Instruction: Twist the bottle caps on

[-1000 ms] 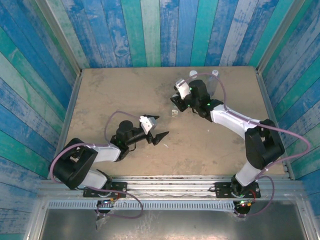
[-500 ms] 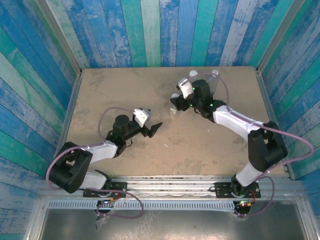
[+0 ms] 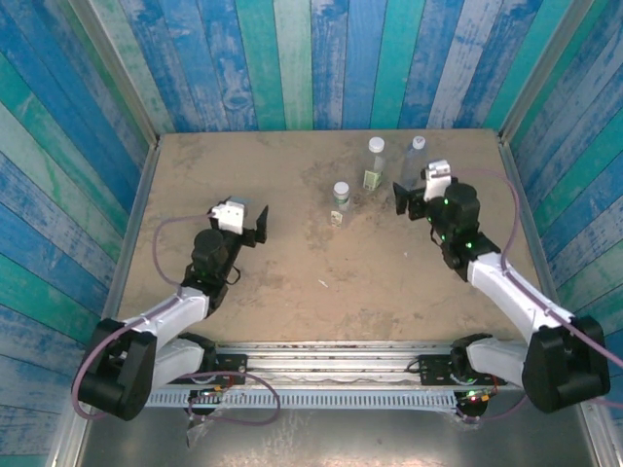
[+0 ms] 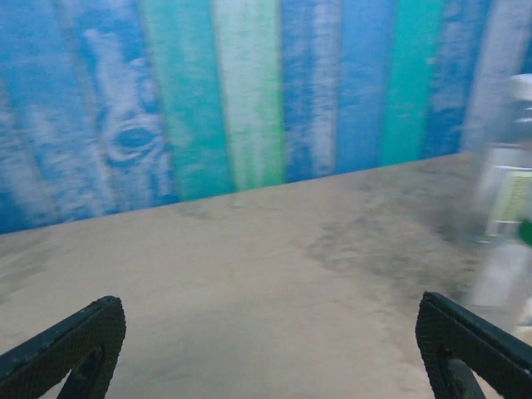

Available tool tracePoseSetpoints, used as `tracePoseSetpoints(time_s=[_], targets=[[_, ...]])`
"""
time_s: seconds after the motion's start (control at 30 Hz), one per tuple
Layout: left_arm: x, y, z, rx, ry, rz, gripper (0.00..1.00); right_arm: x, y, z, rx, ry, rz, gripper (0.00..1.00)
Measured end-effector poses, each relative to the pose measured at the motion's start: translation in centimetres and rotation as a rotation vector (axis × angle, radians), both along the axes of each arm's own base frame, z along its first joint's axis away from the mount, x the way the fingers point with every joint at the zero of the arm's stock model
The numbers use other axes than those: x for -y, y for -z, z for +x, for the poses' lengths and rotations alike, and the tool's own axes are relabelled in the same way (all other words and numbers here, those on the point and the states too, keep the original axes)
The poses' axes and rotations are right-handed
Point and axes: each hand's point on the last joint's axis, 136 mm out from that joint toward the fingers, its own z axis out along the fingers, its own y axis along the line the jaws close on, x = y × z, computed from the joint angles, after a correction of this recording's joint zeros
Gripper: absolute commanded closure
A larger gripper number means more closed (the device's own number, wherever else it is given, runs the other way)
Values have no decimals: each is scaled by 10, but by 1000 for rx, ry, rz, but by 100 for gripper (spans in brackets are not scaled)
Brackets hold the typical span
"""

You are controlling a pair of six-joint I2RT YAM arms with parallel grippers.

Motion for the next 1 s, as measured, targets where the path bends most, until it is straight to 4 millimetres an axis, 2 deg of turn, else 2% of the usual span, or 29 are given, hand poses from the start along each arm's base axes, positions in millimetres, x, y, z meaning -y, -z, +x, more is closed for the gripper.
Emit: tracePoseSetpoints(time_s=[0.1,0.23,0.43,0.6,0.8,1.0], targets=[[-30,23,-3,-29,-124,28,6,29,30,-11,-15,116,-46,0],[-52,49,2,-89,-217,65,6,70,75,-20,-79,270,-123,0],[-72,67,17,-125,-271,72,6,100,118,-19,-134,363,-174,0],[-100,74,32,-137,-320,16,6,103,116,-5,-84,342,-121,0],[-104,73,35,-133,-330,-29,6,90,146,4,-132,260,-103,0],[-104,73,35,-133,-331,-41,6,89,131,17,-98,249,-88,0]])
